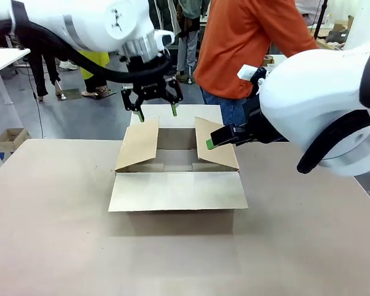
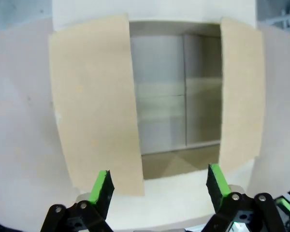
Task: Pack the gift set into the box.
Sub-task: Place both hands on the side flaps of the Package Box and spread them outward.
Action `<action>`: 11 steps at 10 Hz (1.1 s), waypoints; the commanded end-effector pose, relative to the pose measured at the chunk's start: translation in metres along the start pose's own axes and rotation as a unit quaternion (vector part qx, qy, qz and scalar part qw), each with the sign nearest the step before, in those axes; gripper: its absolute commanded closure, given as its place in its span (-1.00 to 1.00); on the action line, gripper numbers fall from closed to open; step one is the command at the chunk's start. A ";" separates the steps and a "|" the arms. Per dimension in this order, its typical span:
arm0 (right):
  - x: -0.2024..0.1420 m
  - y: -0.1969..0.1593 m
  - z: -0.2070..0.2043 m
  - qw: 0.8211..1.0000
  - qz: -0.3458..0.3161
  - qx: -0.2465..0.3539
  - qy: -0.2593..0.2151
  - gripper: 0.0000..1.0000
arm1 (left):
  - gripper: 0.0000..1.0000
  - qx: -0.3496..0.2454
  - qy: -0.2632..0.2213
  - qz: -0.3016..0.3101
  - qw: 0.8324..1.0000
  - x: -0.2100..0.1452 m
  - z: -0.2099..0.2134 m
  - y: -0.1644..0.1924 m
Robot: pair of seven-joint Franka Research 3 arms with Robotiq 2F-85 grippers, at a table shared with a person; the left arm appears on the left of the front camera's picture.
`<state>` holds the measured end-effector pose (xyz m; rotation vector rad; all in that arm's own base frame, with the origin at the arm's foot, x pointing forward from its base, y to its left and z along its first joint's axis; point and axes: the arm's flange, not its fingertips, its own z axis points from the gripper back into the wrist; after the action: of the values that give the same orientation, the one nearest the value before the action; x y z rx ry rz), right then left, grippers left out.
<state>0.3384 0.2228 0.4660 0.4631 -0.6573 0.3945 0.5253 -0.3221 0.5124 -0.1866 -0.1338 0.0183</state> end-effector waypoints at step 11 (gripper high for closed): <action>0.000 0.000 -0.004 1.000 0.003 -0.013 -0.005 -1.00 | -1.00 0.187 -0.008 0.067 0.980 0.027 -0.083 -0.001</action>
<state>0.3385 0.2245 0.4635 0.4545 -0.6604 0.3959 0.5563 -0.3337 0.4332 0.1285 -0.1271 0.1484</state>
